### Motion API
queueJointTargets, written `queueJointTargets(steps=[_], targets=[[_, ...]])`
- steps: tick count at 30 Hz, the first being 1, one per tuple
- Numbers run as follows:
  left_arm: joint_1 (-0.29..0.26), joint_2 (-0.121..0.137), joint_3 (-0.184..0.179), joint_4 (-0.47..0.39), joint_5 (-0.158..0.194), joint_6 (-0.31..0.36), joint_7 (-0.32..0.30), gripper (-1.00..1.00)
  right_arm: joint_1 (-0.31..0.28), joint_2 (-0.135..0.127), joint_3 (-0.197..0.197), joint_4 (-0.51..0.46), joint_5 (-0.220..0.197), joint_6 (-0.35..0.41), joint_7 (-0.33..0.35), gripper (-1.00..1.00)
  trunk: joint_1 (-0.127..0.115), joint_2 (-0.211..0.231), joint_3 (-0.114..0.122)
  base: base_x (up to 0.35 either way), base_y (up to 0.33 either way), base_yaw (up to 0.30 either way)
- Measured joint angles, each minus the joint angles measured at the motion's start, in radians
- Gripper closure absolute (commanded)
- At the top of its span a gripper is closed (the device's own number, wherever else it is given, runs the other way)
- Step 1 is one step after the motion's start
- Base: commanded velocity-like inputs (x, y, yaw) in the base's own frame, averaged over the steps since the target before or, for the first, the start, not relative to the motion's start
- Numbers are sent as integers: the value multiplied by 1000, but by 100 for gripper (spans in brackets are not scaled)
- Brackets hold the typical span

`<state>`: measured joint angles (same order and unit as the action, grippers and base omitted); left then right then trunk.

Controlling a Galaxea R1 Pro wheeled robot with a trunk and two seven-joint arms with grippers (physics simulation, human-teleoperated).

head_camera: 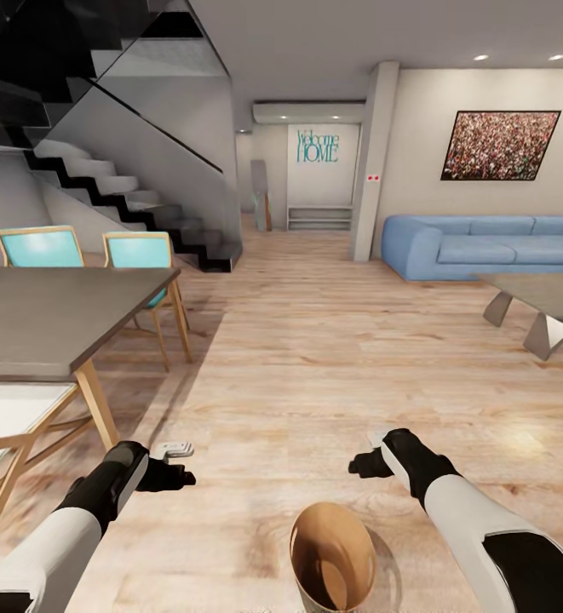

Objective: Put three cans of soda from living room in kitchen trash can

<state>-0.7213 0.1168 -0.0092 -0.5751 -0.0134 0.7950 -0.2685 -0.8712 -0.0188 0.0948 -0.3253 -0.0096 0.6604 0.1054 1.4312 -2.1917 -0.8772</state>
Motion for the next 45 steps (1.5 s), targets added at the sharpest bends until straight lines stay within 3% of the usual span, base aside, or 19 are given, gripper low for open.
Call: queueJointTargets(steps=[19, 45], targets=[[0, -3, -2, 1, 0, 1, 0, -100, 0, -12, 0, 22, 1, -1, -5, -100, 73, -133, -60, 0, 0, 0], [0, -4, -2, -1, 0, 1, 1, -100, 2, 2, 6, 29, 3, -1, -12, -100, 169, -308, -142, 0, 0, 0]])
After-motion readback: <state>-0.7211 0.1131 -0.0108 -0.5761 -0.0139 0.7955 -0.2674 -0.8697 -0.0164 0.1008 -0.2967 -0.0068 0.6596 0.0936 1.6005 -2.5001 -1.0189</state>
